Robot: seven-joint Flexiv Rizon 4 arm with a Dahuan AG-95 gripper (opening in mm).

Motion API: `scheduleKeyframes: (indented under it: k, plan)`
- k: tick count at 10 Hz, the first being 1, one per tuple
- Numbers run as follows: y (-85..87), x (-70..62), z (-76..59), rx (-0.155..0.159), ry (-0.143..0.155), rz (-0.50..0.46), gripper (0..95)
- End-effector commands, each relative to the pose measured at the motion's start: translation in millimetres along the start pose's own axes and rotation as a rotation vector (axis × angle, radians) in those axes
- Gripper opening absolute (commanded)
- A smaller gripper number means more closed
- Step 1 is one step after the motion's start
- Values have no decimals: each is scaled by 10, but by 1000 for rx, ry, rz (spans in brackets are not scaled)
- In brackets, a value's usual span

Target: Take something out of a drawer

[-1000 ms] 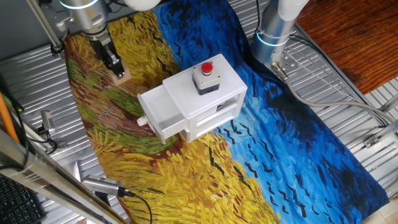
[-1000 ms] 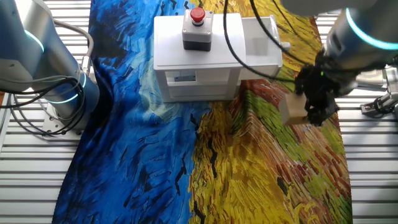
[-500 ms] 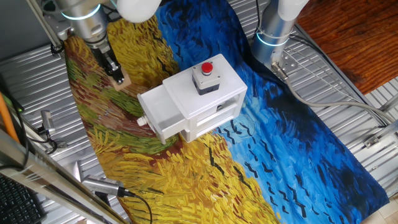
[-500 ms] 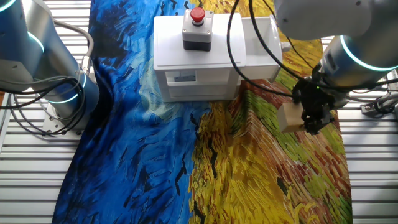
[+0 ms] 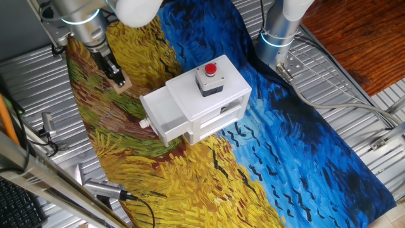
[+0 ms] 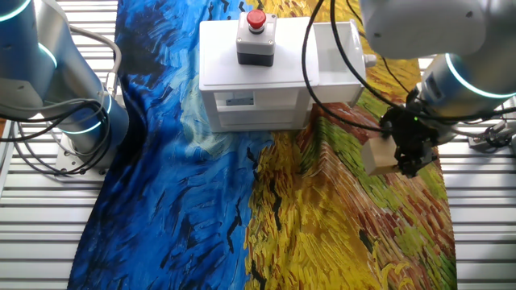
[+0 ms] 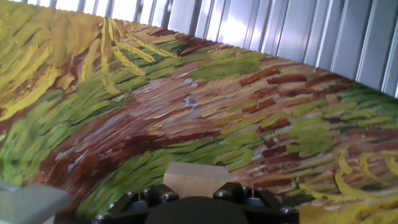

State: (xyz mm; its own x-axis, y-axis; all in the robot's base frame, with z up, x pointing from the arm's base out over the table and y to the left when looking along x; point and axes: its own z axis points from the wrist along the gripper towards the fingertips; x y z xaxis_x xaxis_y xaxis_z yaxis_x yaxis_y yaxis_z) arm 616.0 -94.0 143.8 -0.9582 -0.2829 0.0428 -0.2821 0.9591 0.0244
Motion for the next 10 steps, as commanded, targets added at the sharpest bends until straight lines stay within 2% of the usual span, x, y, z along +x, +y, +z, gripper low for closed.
scheduleKeyframes:
  k: [1, 3, 6, 8, 10]
  plan:
    - [-3, 1, 2, 15, 9, 39, 0]
    - [-24, -2, 13, 10, 7, 69, 0]
    - [-159, 17, 188, -5, -9, 100, 0]
    - [-163, 20, 253, -5, -13, 109, 0]
    - [-153, 25, 398, -1, -22, 100, 0]
